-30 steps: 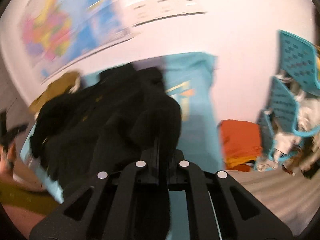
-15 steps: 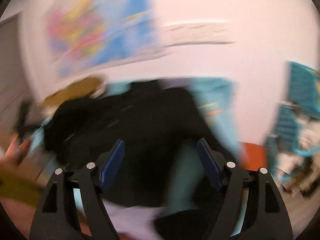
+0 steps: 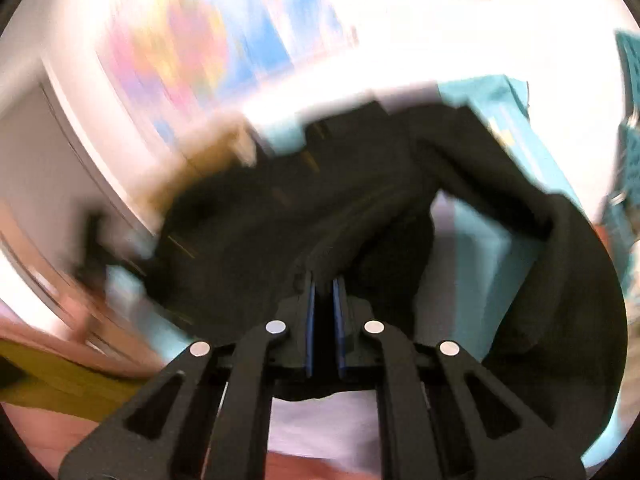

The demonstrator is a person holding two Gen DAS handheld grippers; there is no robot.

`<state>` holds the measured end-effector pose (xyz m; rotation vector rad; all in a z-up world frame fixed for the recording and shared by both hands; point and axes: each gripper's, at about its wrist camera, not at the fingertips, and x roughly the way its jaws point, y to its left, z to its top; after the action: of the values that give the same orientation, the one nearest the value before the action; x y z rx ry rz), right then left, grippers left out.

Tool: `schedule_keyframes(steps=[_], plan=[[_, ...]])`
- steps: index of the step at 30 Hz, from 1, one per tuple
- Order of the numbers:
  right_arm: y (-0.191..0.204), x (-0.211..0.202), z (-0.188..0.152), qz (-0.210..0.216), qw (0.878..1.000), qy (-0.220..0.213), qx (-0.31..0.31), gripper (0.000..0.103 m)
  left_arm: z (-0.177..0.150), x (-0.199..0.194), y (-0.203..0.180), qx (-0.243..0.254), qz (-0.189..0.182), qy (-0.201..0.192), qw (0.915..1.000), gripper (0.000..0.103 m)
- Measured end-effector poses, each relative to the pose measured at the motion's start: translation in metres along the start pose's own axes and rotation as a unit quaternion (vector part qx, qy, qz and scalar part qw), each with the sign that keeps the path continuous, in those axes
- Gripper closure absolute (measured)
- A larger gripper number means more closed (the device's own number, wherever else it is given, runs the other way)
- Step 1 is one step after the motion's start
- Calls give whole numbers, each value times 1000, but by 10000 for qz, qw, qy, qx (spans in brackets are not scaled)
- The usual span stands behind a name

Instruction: Fold large clothes

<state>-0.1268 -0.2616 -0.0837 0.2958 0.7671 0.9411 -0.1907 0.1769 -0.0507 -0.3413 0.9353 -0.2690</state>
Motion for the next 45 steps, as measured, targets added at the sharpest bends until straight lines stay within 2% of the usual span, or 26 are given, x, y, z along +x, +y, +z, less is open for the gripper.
schedule_keyframes(steps=[1, 3, 5, 9, 12, 13, 15, 16, 18, 19, 20, 21, 23, 25, 28, 29, 30, 32, 33, 36, 37, 38, 39, 40, 41, 45], plan=[[-5, -26, 3, 443, 9976, -436, 300, 95, -1, -6, 1, -109, -167, -26, 9998, 54], [-12, -55, 2, 527, 9940, -838, 474, 96, -6, -22, 2, -148, -301, -212, 9992, 51], [-24, -60, -8, 157, 9955, -714, 603, 95, -11, -32, 5, -184, -220, -316, 9991, 28], [-54, -22, -28, -482, 9942, 122, 958, 93, -16, -19, 18, -352, 220, -114, 9991, 19], [-48, -14, -31, -726, 9939, 138, 823, 85, -12, 4, 16, -235, 609, 55, 9978, 15], [-44, -18, -29, -770, 9945, 108, 695, 74, -10, 7, 14, -146, 634, 49, 9979, 11], [-30, -22, -19, -821, 9956, 45, 457, 42, -6, 10, 8, 96, 500, -10, 9987, 7], [-19, -26, -16, -939, 9953, -56, 249, 35, -3, 14, 5, 197, 457, -24, 9988, 7], [-5, -30, -9, -1099, 9937, -209, -121, 35, 1, 27, 2, 253, 375, 114, 9989, 8], [6, -33, -9, -1220, 9914, -314, -349, 34, 3, 33, 1, 266, 294, 182, 9990, 22], [20, -33, -8, -1220, 9898, -366, -643, 34, 3, 40, 0, 287, 253, 258, 9989, 46], [29, -26, -3, -1117, 9893, -355, -867, 34, 4, 46, -2, 307, 277, 353, 9985, 57], [59, -6, -7, -830, 9858, -205, -1444, 30, 7, 43, -5, 198, -69, 362, 9991, 99], [85, 25, -13, -606, 9780, 101, -1993, 30, 8, 32, -12, 27, -234, 281, 9993, 99], [109, 76, -17, -689, 9582, 512, -2730, 31, 11, -6, -22, -188, -525, 5, 9984, 99], [110, 90, -15, -713, 9544, 632, -2830, 36, 10, -16, -24, -229, -611, -55, 9979, 99], [108, 111, -11, -718, 9521, 844, -2849, 42, 10, -29, -28, -291, -678, -143, 9972, 99], [96, 135, -2, -813, 9533, 1084, -2699, 81, 11, -43, -26, -549, -772, -139, 9954, 99], [84, 149, 9, -803, 9595, 1113, -2460, 85, 13, -43, -21, -773, -800, -92, 9938, 99], [56, 173, 30, -780, 9731, 1199, -1805, 88, 15, -26, -2, -1084, -512, -111, 9927, 85], [50, 177, 33, -993, 9729, 1171, -1731, 92, 14, -14, 6, -1168, -487, 4, 9920, 63], [48, 177, 34, -1028, 9726, 1172, -1724, 89, 11, -1, 14, -1279, -392, 117, 9909, 57], [48, 173, 34, -975, 9741, 1141, -1693, 83, 7, 6, 20, -1365, -273, 169, 9901, 57], [48, 160, 33, -952, 9770, 1018, -1616, 61, 2, 13, 26, -1399, -151, 230, 9898, 54], [48, 147, 32, -937, 9790, 880, -1582, 47, -3, 16, 29, -1336, -160, 229, 9906, 50], [45, 77, 21, -792, 9863, 303, -1417, 37, -20, 3, 31, -1034, -357, -127, 9939, 34]])
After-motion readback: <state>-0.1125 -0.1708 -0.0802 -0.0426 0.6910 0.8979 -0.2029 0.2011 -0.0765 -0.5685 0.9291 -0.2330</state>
